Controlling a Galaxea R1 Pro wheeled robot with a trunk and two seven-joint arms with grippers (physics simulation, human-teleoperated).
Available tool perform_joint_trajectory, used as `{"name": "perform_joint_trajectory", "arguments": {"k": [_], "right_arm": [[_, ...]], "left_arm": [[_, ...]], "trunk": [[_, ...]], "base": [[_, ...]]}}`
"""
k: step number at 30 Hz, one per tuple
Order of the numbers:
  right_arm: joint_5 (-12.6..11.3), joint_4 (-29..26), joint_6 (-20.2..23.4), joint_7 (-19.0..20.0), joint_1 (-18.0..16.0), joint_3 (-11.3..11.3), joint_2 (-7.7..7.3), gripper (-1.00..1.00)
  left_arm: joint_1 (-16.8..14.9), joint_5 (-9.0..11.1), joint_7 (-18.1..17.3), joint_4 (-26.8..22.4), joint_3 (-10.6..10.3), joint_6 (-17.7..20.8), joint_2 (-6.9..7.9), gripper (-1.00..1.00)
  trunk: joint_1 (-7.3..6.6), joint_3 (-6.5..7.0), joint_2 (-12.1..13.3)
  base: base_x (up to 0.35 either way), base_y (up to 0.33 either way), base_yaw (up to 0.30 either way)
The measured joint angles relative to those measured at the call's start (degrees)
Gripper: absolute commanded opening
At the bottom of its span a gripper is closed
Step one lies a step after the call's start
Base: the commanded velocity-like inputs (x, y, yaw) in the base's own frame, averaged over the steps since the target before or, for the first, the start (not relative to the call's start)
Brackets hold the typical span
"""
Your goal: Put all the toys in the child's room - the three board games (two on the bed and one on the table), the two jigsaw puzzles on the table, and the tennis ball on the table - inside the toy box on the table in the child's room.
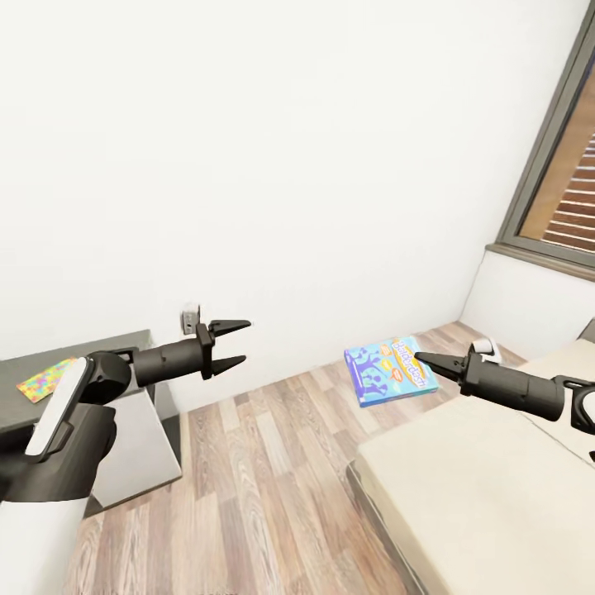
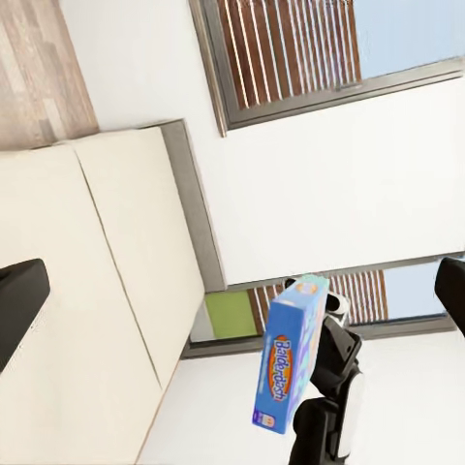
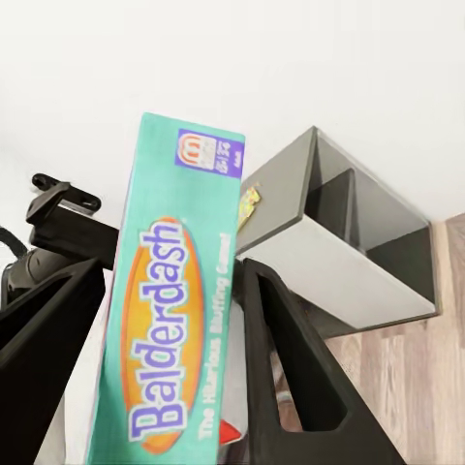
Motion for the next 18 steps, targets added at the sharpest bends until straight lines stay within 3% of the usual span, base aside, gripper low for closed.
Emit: {"name": "perform_joint_trajectory", "arguments": {"k": [8, 18], "right_arm": [[0.0, 0.0, 0.0, 0.0, 0.0, 0.0, 0.00, -1.00], [0.0, 0.0, 0.0, 0.1, -0.1, -0.1, 0.00, -1.00]], "left_arm": [[0.0, -0.1, 0.2, 0.1, 0.0, 0.0, 0.12, 1.00], [0.0, -1.8, 0.0, 0.1, 0.0, 0.0, 0.15, 1.00]], "trunk": [[0.00, 0.17, 0.0], [0.00, 0.39, 0.0]], "base": [[0.000, 0.005, 0.284], [0.000, 0.001, 0.285]]}}
